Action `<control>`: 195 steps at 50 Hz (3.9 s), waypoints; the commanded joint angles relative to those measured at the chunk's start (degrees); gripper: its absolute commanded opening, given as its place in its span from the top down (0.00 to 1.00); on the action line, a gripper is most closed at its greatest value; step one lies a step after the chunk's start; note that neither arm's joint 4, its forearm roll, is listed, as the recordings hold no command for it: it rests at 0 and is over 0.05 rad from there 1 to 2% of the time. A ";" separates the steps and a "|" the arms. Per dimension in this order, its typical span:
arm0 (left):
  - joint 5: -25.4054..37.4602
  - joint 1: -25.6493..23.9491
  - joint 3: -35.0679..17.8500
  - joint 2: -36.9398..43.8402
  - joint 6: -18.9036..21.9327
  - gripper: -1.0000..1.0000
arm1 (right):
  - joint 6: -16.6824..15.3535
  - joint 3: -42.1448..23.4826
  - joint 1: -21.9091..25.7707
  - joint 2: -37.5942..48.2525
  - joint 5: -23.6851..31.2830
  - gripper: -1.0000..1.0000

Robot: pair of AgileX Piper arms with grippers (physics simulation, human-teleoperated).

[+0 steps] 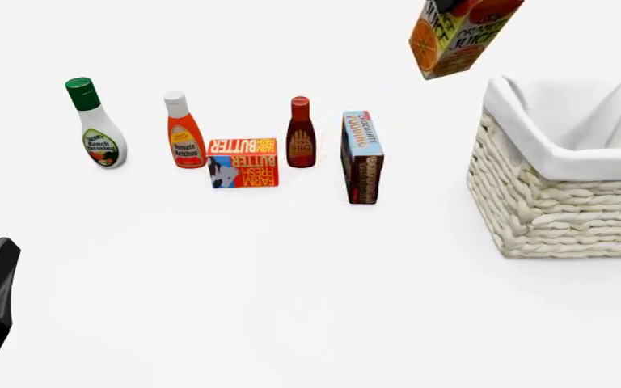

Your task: Pick the orange juice and place it in the basket.

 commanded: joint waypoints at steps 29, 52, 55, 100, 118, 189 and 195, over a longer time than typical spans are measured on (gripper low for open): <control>0.00 0.00 0.00 0.00 0.00 0.00 | -1.56 -0.20 -13.82 -5.17 0.00 1.00; 0.00 0.00 0.00 0.00 0.01 0.00 | -1.47 2.64 -19.61 -7.06 0.00 1.00; 0.00 -0.01 0.00 0.00 -0.01 0.00 | -1.27 3.18 -20.40 -7.32 0.00 1.00; -0.01 -0.01 0.00 -0.01 0.01 0.00 | -0.18 8.70 -26.56 -9.37 0.00 1.00; 0.00 -0.01 0.00 0.00 -0.01 0.00 | -0.23 10.78 -27.95 -8.28 0.00 1.00; 0.00 -0.02 0.00 0.00 0.00 0.00 | 3.40 4.40 -31.55 2.24 0.00 1.00; 0.00 0.02 0.00 0.00 0.00 0.00 | 3.54 4.10 -32.07 2.93 0.00 1.00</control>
